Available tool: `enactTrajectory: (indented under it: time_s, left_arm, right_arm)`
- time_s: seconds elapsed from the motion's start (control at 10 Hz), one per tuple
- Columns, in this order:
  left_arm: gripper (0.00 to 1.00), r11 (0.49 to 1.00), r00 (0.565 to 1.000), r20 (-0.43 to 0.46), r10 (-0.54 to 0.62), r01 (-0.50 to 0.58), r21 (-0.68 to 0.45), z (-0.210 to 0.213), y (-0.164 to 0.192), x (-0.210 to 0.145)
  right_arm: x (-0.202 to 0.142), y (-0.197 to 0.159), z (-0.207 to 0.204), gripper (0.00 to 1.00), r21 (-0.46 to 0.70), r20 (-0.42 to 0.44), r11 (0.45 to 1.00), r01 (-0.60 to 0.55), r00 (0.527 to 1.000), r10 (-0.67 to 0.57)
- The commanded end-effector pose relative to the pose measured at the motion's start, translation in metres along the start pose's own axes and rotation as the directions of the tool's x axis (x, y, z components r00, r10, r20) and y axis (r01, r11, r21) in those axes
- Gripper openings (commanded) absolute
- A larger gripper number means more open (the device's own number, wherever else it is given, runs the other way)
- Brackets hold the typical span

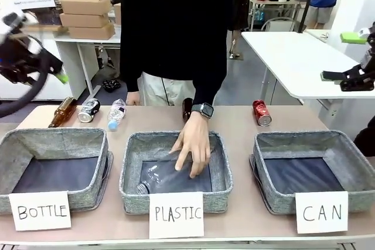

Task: Sort the can waste into the basket.
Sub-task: Pick up the can waste from the table and place it in the right Fabric basket.

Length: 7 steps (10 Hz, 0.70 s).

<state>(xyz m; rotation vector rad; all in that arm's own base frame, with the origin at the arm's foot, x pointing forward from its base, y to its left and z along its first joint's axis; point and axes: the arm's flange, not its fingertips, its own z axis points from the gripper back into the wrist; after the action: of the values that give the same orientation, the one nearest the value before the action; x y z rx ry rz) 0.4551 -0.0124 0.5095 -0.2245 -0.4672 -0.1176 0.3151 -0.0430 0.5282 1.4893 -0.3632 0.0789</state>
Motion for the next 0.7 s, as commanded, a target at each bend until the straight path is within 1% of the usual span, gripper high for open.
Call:
enactTrajectory:
  time_s: [0.0,0.1,0.3,0.4,0.5,0.6]
  left_arm:
    - [1.0,0.999,0.999,0.029,0.017,-0.018,0.028,-0.043,0.0,0.043]
    - [1.0,1.0,1.0,0.0,0.0,0.0,0.0,0.0,0.0,0.0]
    - [1.0,1.0,1.0,0.0,0.0,0.0,0.0,0.0,0.0,0.0]
    - [1.0,0.999,1.0,-0.004,-0.025,0.025,0.023,-0.035,-0.003,0.018]
    - [1.0,0.996,0.997,0.014,-0.081,0.08,0.051,-0.046,-0.008,0.032]
    - [1.0,0.995,0.994,-0.054,-0.094,0.095,0.025,-0.078,-0.004,0.07]
  right_arm:
    - [0.004,0.001,-0.001,1.0,0.025,0.006,0.999,-0.029,1.0,0.029]
    - [0.004,0.001,-0.001,1.0,0.025,0.006,0.999,-0.029,1.0,0.029]
    - [0.004,0.001,-0.001,1.0,0.025,0.006,0.999,-0.029,1.0,0.029]
    - [0.004,0.001,-0.001,1.0,0.025,0.006,0.999,-0.029,1.0,0.029]
    - [0.004,0.001,-0.001,1.0,0.025,0.006,0.999,-0.029,1.0,0.029]
    - [0.004,0.001,-0.001,1.0,0.025,0.006,0.999,-0.029,1.0,0.029]
